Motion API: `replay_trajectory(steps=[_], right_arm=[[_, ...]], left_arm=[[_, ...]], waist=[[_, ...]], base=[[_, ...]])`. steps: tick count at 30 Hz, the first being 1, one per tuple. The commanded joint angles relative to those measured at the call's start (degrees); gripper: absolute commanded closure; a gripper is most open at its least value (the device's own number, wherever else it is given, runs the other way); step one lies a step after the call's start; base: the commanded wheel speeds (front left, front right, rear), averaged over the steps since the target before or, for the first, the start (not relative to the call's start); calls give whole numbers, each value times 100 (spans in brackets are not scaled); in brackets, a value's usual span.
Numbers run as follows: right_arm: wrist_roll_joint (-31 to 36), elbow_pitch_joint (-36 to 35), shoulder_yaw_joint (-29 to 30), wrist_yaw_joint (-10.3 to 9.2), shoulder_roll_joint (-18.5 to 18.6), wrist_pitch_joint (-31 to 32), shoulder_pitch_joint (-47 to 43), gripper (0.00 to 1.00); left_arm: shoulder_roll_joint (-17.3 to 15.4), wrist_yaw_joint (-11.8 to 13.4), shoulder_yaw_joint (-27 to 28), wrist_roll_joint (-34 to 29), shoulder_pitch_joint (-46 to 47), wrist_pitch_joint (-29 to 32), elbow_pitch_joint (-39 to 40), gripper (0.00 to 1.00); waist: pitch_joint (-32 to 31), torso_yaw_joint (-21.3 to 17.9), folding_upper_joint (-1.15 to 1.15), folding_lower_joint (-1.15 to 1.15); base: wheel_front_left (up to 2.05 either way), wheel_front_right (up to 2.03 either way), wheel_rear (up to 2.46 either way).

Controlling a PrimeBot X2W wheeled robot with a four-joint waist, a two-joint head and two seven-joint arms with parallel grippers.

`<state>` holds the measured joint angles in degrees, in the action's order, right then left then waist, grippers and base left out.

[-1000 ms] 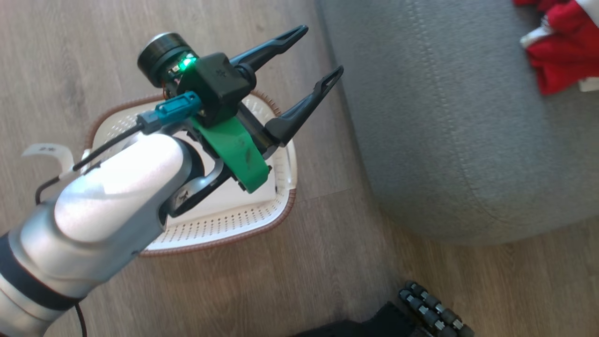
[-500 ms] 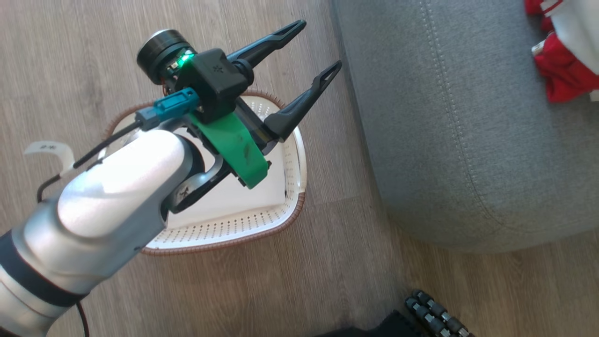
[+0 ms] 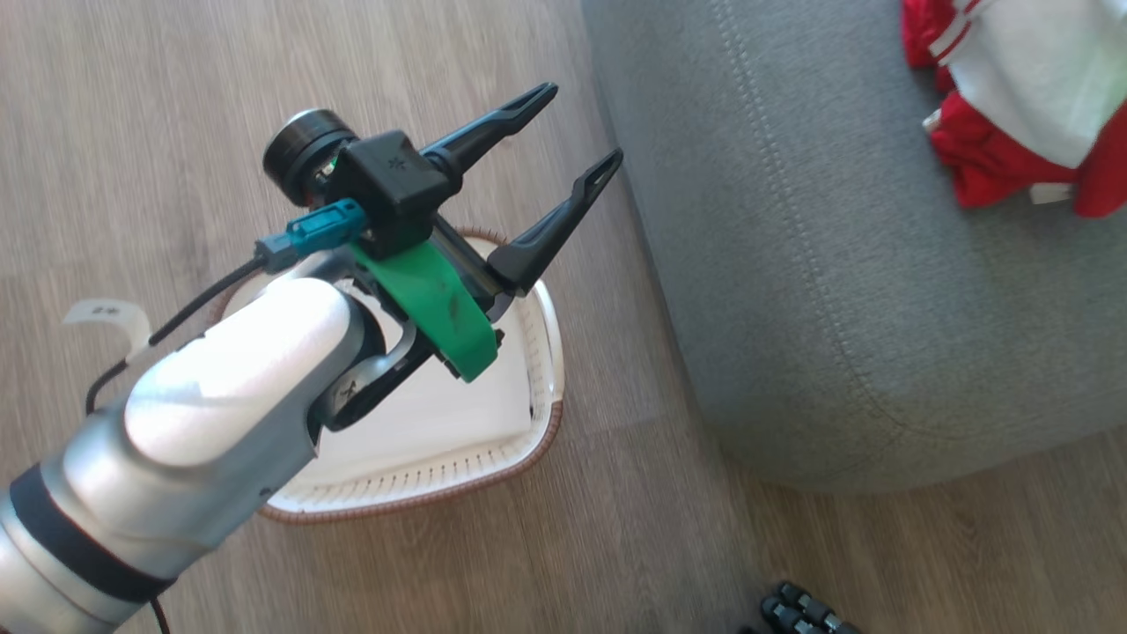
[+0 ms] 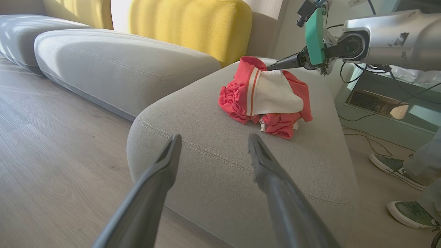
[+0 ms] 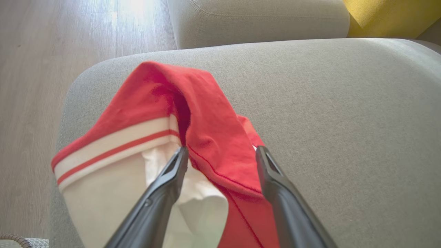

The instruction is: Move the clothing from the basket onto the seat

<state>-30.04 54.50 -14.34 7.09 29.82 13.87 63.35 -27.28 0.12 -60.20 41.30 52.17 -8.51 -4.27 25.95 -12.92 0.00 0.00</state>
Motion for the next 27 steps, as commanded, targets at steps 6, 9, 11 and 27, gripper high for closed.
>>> replay_trajectory(steps=[6, 9, 11, 27], right_arm=[[-404, -799, -445, 40, 408, 34, -371, 0], [-651, -1159, -559, 40, 528, -95, -535, 0], [-747, -1403, -674, 40, 640, -185, -668, 0], [-1067, -2735, -229, 40, 969, -1365, -2055, 0]], left_arm=[[-189, 148, 308, 136, -137, -163, 87, 0], [-216, 249, 374, 225, -300, -247, 60, 0], [-244, 342, 428, 246, -398, -311, 41, 0], [-478, 912, 1121, 445, -1468, -632, 109, 0]], waist=[[-530, -93, 0, 0], [-758, -70, 0, 0], [-901, -35, 0, 0], [-1721, 438, 0, 0]], base=[[0, 0, 0], [0, 0, 0], [0, 0, 0], [0, 0, 0]])
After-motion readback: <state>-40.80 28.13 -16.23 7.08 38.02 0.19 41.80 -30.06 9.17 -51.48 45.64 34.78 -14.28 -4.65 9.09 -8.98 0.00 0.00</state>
